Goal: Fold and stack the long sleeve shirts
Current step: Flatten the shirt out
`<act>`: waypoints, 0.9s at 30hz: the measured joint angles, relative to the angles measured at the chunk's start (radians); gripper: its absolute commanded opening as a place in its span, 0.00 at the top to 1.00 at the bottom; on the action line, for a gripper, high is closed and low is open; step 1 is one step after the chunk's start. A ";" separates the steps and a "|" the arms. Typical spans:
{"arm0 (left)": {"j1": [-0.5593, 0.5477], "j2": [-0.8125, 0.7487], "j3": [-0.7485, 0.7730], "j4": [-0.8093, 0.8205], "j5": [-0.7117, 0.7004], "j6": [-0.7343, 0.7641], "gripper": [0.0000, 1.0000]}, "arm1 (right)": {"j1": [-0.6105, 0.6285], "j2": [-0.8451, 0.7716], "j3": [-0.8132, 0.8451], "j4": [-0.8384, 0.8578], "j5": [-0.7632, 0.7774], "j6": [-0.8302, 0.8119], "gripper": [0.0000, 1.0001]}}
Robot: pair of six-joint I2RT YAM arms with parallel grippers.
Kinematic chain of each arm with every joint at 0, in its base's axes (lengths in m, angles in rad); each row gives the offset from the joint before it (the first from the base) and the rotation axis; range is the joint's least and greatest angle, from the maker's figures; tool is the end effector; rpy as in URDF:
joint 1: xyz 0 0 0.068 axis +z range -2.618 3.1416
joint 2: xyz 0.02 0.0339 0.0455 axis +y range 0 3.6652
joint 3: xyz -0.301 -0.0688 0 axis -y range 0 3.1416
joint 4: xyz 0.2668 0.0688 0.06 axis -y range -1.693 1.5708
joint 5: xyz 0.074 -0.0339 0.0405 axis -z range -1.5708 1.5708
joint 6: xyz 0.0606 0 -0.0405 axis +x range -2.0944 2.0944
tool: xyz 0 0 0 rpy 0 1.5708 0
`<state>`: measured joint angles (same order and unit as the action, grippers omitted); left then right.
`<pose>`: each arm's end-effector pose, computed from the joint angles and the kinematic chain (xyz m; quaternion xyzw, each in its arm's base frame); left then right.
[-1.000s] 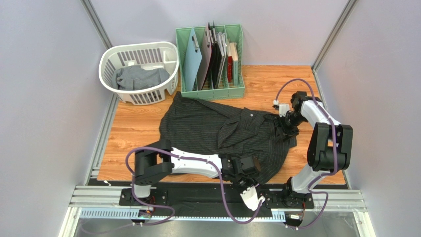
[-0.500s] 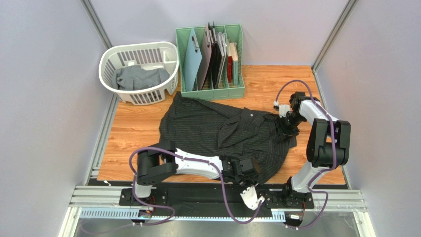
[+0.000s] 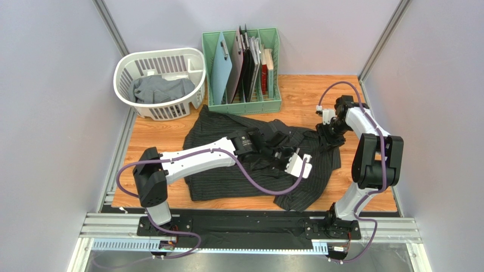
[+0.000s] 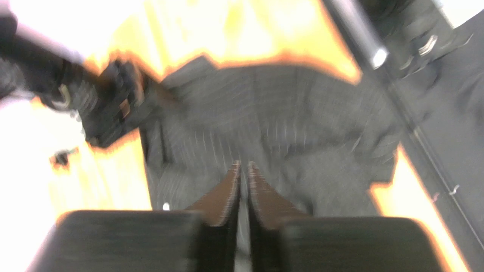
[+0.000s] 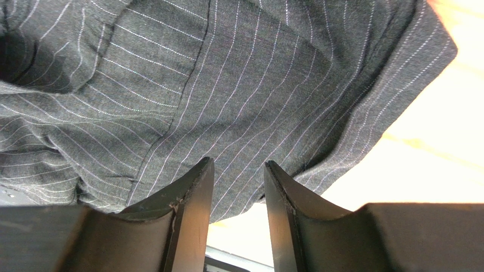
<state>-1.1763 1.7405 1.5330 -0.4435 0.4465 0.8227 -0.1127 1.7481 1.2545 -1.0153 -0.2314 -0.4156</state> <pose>0.1475 -0.4224 0.3360 0.7882 0.3899 -0.2714 0.3912 0.3441 -0.0250 0.2035 -0.1533 0.9809 0.1034 0.0598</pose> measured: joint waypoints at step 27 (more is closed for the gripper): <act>-0.176 0.274 -0.119 -0.043 -0.115 0.045 1.00 | 0.000 0.000 0.007 -0.019 -0.005 -0.001 0.58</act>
<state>-1.3521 2.0144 1.4139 -0.4862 0.3317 0.8680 -0.1127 1.7481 1.2613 -1.0348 -0.2363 -0.4164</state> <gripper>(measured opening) 0.007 0.426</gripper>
